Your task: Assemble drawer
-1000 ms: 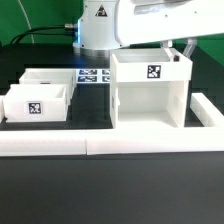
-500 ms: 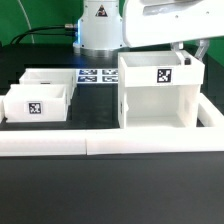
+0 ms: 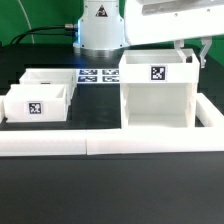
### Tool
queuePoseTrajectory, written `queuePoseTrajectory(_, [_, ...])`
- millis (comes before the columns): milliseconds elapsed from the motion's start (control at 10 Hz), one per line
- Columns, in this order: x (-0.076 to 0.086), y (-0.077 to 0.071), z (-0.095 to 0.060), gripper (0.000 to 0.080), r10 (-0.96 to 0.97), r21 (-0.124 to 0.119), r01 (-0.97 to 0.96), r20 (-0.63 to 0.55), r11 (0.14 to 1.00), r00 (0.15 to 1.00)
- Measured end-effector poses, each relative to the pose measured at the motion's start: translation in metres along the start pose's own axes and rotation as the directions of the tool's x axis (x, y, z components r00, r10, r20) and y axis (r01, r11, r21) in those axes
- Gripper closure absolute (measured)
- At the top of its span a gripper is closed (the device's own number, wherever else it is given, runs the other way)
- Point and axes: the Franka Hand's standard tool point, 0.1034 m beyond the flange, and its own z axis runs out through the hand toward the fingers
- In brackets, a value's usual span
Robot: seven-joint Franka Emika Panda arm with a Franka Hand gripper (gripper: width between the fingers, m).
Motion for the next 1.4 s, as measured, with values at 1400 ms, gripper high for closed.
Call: queuePoseTrajectory(1400, [0.016,0.011,-0.003,0.0755,0.886,0.048,-0.885,0.008,0.463,0.464])
